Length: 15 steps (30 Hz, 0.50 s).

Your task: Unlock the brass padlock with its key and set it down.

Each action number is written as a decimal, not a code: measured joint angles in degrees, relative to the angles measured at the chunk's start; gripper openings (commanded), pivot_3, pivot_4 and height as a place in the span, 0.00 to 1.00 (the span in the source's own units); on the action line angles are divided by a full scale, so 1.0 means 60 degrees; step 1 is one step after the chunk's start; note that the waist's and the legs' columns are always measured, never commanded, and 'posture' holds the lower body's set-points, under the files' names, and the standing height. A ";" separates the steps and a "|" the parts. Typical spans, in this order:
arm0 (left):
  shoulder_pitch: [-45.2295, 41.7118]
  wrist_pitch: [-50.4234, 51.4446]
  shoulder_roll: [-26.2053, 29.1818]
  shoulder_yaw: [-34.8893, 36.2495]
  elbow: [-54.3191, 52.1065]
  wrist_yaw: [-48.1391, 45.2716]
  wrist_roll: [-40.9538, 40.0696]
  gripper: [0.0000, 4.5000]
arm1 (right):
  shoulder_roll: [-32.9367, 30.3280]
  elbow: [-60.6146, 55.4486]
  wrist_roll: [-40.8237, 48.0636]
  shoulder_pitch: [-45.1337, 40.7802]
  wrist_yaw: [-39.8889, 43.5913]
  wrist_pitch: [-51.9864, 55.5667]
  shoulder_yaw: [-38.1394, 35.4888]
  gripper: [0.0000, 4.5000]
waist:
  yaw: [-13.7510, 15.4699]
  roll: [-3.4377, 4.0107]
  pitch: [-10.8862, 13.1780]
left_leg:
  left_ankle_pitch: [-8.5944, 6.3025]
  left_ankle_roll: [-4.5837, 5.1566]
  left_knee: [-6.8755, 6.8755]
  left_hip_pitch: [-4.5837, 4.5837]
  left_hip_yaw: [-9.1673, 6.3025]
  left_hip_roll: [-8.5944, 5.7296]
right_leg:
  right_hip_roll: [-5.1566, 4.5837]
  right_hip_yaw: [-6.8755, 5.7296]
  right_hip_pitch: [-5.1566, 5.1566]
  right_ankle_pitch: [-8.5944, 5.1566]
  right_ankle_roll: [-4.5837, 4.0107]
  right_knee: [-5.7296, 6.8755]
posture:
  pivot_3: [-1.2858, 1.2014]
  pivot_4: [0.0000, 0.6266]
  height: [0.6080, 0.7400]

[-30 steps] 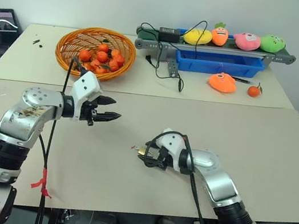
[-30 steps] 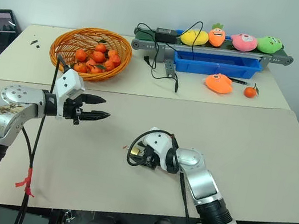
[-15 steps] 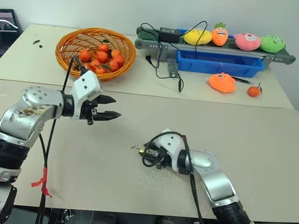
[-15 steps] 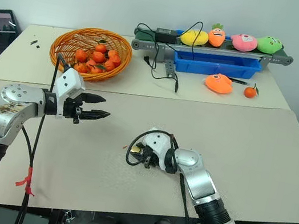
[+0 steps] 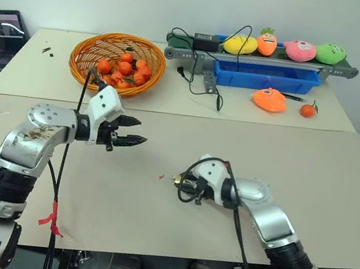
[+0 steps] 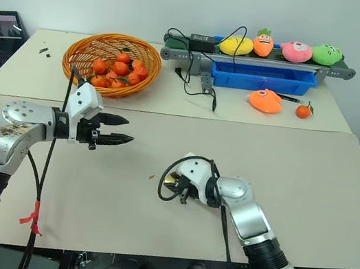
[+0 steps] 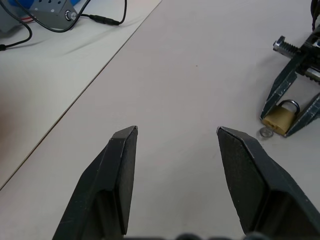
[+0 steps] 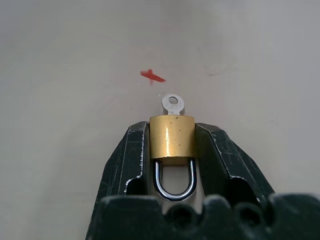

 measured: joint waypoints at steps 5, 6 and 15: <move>0.0084 -0.0039 -0.0295 -0.0405 0.0106 -0.0153 0.0032 0.60 | -0.0526 -0.0646 0.0152 -0.0796 0.0303 0.0127 -0.0393 0.21 | -0.0023 0.0000 0.0000 | -0.0001 0.0001 -0.0003 0.0000 0.0009 0.0004 | 0.0002 0.0001 -0.0002 0.0001 -0.0001 -0.0002 | 0.52 0.24 0.98; 0.0103 -0.0014 -0.0397 -0.0497 0.0166 -0.0184 0.0032 0.60 | -0.0606 -0.0806 0.0157 -0.0880 0.0368 0.0127 -0.0422 0.21 | -0.0018 0.0000 0.0000 | -0.0001 0.0002 -0.0002 -0.0002 0.0009 0.0004 | 0.0001 0.0000 -0.0002 0.0001 -0.0002 -0.0004 | 0.52 0.24 0.98; -0.0294 0.1783 -0.1261 -0.0447 -0.0081 -0.0127 -0.1262 0.60 | -0.1152 -0.1741 0.0716 -0.0883 0.0793 0.0309 -0.0615 0.21 | 0.0027 -0.0003 0.0001 | -0.0005 0.0009 0.0016 -0.0016 0.0009 0.0000 | -0.0006 0.0000 -0.0003 0.0001 -0.0002 -0.0003 | 0.52 0.24 0.98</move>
